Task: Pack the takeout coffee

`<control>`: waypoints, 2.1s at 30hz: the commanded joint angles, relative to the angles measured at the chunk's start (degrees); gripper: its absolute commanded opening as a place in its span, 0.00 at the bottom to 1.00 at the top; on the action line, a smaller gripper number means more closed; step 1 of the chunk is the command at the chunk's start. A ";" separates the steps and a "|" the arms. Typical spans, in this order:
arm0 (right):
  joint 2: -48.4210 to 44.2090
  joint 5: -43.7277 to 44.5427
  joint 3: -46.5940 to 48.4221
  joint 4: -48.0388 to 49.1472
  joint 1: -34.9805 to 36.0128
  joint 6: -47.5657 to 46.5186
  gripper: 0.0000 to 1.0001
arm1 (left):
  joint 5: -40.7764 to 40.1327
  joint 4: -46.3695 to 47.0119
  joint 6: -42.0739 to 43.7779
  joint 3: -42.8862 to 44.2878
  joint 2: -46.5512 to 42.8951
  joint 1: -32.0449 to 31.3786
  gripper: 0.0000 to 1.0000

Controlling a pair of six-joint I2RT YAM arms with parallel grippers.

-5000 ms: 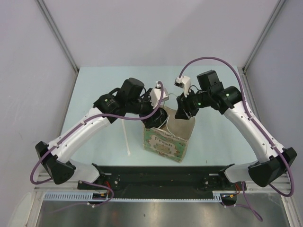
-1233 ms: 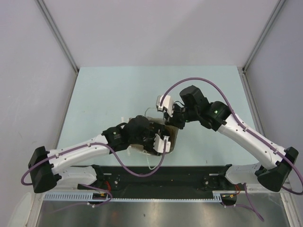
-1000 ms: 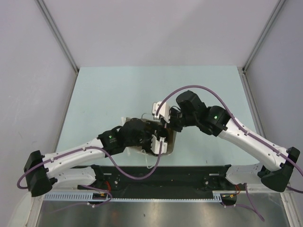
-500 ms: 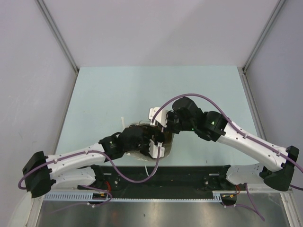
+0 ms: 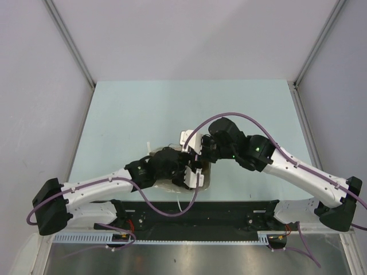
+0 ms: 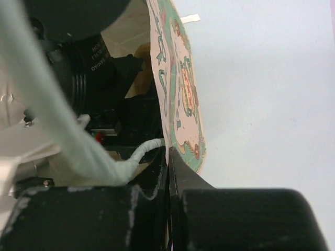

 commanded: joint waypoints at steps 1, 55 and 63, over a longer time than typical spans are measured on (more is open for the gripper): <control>-0.98 -3.82 0.39 2.75 -0.51 1.77 0.00 | 2.15 -2.03 -1.35 3.77 1.71 1.01 0.32; 9.75 -27.56 5.92 0.37 -22.75 4.15 0.00 | 15.34 -12.31 -3.02 25.05 17.54 14.55 0.80; 9.92 -27.12 6.01 0.90 -23.01 3.88 0.00 | 17.18 -16.88 -0.04 25.66 16.74 14.55 0.93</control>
